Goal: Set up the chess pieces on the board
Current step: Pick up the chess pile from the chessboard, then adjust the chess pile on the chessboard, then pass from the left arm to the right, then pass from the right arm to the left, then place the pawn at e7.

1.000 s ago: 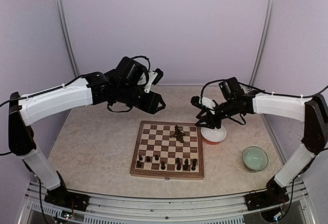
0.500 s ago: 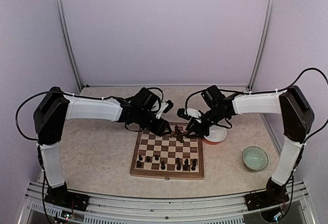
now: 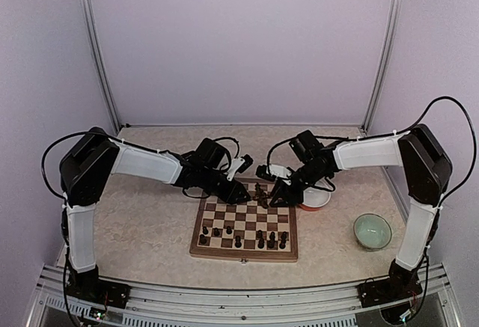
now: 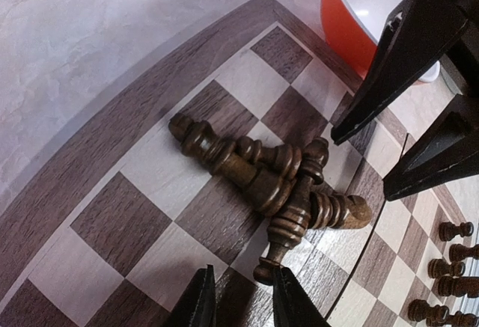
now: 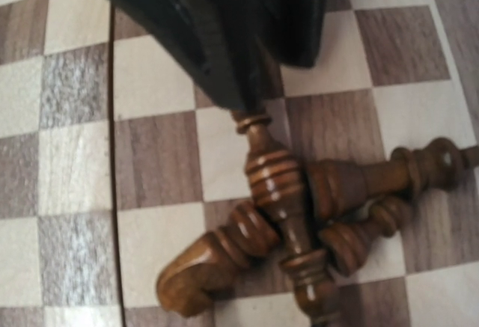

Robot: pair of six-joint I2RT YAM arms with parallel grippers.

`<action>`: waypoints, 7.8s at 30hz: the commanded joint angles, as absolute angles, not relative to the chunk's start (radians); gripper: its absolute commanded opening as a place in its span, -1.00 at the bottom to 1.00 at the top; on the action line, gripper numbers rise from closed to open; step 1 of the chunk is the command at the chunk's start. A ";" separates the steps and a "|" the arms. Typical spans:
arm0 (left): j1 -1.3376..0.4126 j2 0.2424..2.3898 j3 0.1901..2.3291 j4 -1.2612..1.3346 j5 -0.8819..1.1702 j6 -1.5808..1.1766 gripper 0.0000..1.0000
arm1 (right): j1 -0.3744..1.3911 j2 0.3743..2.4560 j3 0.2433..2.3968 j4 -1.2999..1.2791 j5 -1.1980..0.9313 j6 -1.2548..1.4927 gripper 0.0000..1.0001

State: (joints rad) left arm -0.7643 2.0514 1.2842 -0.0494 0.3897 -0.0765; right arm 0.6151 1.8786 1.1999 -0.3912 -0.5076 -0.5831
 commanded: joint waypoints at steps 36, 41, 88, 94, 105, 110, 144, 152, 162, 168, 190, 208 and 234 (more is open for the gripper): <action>-0.874 2.107 1.195 0.035 0.181 0.133 -0.64 | 0.625 1.919 1.216 -0.382 -0.518 -0.574 -0.23; -0.882 2.068 1.160 0.020 0.135 0.163 -0.80 | 0.626 1.915 1.216 -0.384 -0.522 -0.574 -0.24; -0.738 1.822 1.227 -0.131 0.721 -0.367 -0.96 | 0.695 1.819 1.230 -0.367 -0.533 -0.594 -0.32; -0.732 1.816 1.260 -0.255 0.738 -0.377 -0.94 | 0.719 1.690 1.199 -0.384 -0.488 -0.725 -0.19; -0.752 1.849 1.292 -0.210 0.832 -0.443 -0.94 | 0.851 1.710 1.227 -0.372 -0.291 -0.819 -0.10; -0.770 1.852 1.298 -0.219 0.844 -0.442 -0.94 | 0.884 1.715 1.217 -0.347 -0.227 -0.825 -0.19; -1.013 1.525 0.986 0.345 0.060 -0.318 -0.16 | 0.720 1.625 1.163 -0.257 -0.875 -0.443 -1.00; -0.992 1.510 0.971 0.340 0.170 -0.341 -0.21 | 0.716 1.625 1.167 -0.256 -0.882 -0.439 -0.99; -0.976 1.506 0.956 0.278 0.226 -0.342 -0.40 | 0.709 1.623 1.166 -0.253 -0.877 -0.436 -0.99; -0.958 1.521 0.963 0.265 0.254 -0.348 -0.52 | 0.707 1.623 1.167 -0.252 -0.877 -0.433 -0.98; -0.959 1.562 1.000 0.228 0.279 -0.339 -0.75 | 0.699 1.640 1.168 -0.246 -0.875 -0.420 -0.96; -0.973 1.717 1.398 -0.605 0.187 -0.197 -0.82 | 0.476 1.573 1.132 -0.378 -0.504 -0.667 0.14; -1.045 1.996 1.576 -0.846 0.132 -0.119 -0.79 | 0.476 1.587 1.127 -0.395 -0.522 -0.684 0.14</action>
